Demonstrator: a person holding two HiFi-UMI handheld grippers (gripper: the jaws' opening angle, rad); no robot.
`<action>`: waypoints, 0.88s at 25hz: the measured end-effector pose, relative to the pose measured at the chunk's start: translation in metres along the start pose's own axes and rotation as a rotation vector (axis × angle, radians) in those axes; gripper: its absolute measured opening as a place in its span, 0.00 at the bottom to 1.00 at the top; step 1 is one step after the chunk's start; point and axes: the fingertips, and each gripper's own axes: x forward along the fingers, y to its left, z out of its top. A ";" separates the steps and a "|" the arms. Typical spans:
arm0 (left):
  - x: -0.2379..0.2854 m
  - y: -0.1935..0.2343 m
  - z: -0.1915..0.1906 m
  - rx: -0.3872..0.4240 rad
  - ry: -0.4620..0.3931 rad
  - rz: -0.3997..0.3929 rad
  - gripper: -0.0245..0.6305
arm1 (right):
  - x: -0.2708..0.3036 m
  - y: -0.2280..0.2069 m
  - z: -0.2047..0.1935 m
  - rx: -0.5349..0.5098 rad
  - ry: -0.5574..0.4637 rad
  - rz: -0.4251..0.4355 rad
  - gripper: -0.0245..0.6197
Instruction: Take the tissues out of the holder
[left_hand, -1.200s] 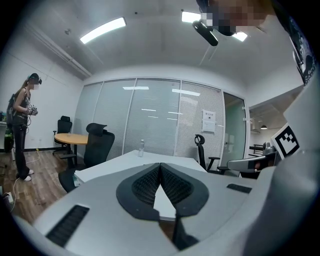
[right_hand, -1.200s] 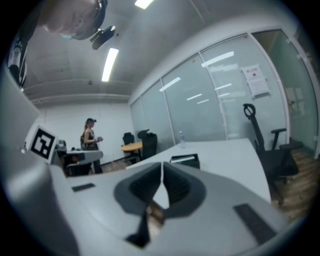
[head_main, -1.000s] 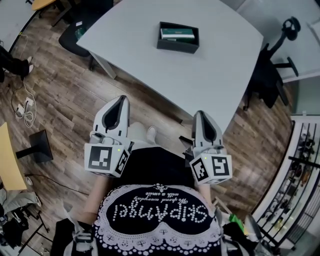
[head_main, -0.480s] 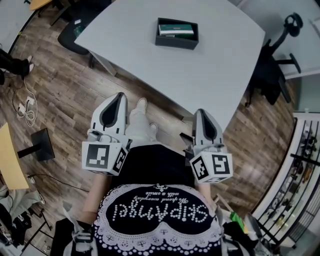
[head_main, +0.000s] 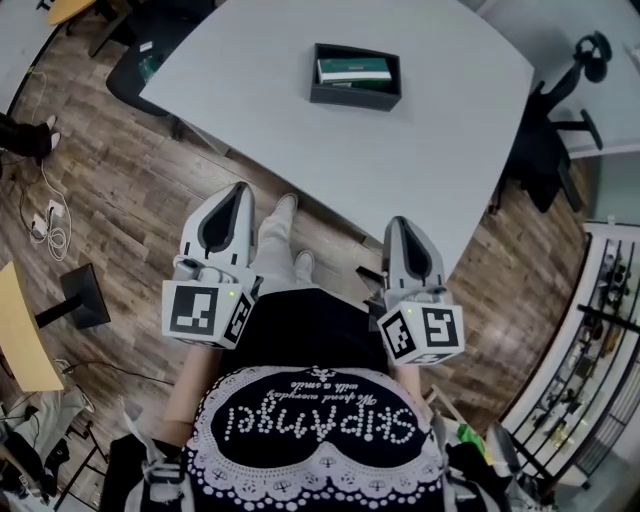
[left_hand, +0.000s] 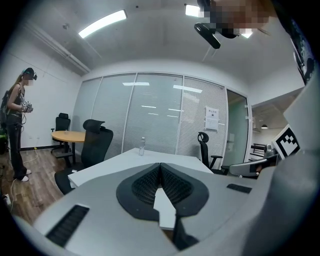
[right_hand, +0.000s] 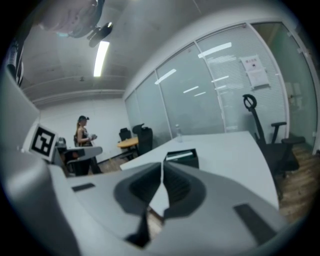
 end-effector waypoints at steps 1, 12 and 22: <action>0.007 0.004 0.002 0.000 0.002 -0.007 0.07 | 0.007 0.001 0.002 -0.001 0.002 -0.002 0.09; 0.108 0.035 0.035 0.041 0.024 -0.197 0.07 | 0.092 -0.007 0.044 0.003 -0.019 -0.099 0.09; 0.174 0.061 0.045 0.072 0.068 -0.340 0.07 | 0.125 -0.024 0.064 0.042 -0.043 -0.268 0.09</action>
